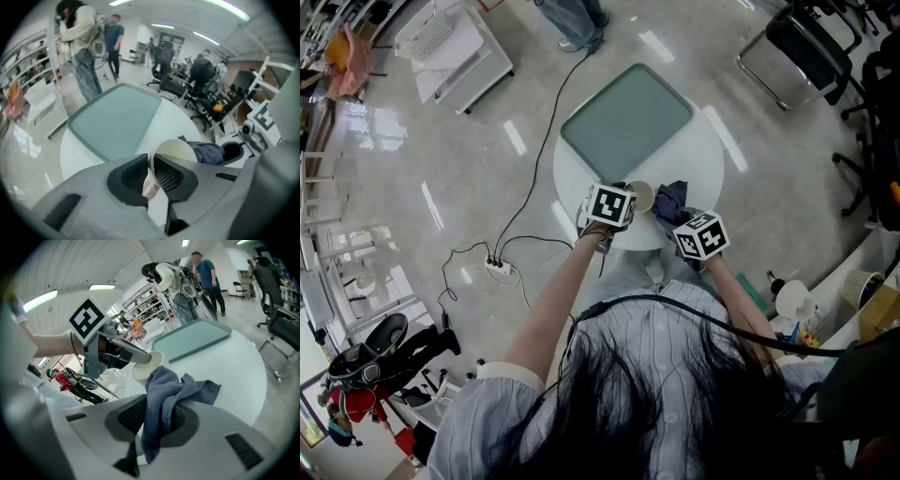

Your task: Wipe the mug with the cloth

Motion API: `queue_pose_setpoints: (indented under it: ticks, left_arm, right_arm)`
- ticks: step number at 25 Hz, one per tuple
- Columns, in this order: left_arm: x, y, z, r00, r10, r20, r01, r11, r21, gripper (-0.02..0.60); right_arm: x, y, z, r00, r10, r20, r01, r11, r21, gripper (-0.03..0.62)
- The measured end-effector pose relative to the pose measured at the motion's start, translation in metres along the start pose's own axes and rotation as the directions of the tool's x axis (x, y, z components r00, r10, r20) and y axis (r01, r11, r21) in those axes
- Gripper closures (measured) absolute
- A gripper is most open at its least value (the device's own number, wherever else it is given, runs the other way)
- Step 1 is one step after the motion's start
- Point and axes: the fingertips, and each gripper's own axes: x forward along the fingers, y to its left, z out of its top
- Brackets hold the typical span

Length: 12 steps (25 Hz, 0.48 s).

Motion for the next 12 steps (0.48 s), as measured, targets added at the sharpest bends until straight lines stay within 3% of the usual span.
queue_pose_setpoints:
  ticks: [3,6,8,12]
  left_arm:
    - [-0.006,0.006,-0.005,0.999,0.008,0.048,0.003,0.975,-0.223,0.532]
    - [-0.010,0.007,-0.011,0.996,0.022,0.086,0.014,0.918,-0.396,0.531]
    - [-0.011,0.007,-0.016,0.994,0.029,0.105,0.028,0.863,-0.504,0.531]
    - [-0.011,0.005,-0.024,0.989,0.035,0.142,0.072,0.726,-0.683,0.528]
  right_arm:
    - [0.000,-0.001,-0.001,1.000,0.002,0.006,-0.002,1.000,0.005,0.514]
    - [0.000,0.001,0.000,1.000,0.007,0.005,-0.007,1.000,-0.003,0.514]
    - [-0.001,0.003,0.001,1.000,0.007,0.004,-0.007,1.000,-0.011,0.514]
    - [0.000,0.004,0.002,1.000,0.010,0.010,-0.010,1.000,-0.015,0.514]
